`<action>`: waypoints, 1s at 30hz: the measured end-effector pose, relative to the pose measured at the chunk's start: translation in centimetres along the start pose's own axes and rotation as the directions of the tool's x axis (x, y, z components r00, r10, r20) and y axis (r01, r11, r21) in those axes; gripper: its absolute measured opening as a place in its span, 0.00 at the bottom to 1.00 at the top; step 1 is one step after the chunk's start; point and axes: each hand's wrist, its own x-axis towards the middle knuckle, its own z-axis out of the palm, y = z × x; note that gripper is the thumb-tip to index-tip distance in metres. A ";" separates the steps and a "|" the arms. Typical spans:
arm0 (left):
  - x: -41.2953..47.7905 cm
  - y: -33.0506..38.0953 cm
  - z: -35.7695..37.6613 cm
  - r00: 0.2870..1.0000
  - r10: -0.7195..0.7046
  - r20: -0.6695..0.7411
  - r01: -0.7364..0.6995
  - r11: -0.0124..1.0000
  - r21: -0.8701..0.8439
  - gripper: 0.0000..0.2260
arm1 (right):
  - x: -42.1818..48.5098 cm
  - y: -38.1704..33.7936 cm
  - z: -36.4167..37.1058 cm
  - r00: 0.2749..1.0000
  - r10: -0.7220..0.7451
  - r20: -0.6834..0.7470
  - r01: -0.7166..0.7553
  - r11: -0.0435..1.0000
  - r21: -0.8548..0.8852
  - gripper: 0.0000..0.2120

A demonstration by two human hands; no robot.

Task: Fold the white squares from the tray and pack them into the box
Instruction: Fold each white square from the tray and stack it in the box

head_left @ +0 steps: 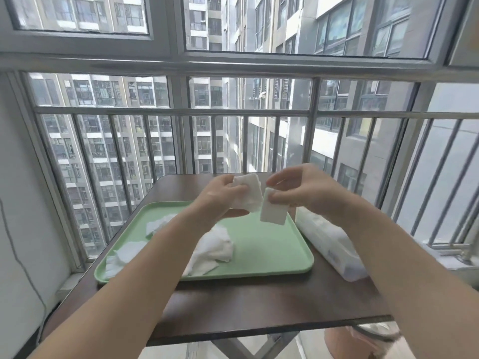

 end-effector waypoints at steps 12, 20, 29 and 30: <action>-3.1 1.6 8.6 0.908 0.113 0.403 -0.138 0.990 0.034 0.18 | -3.7 0.6 -6.7 0.994 -0.042 -0.101 0.022 0.982 -0.186 0.18; -3.0 1.9 11.5 0.900 0.090 0.427 -0.153 0.982 0.114 0.24 | -4.9 1.8 -9.1 1.000 -0.013 -0.010 0.008 0.904 -0.428 0.20; -3.2 2.9 12.1 0.924 0.060 0.378 -0.140 0.973 0.186 0.18 | -5.4 3.0 -12.7 0.966 0.126 0.226 -0.065 0.964 -0.260 0.08; -3.0 3.0 11.8 0.929 0.065 0.363 -0.145 0.969 0.198 0.16 | -5.6 3.2 -13.3 0.962 0.133 0.239 -0.078 0.971 -0.227 0.08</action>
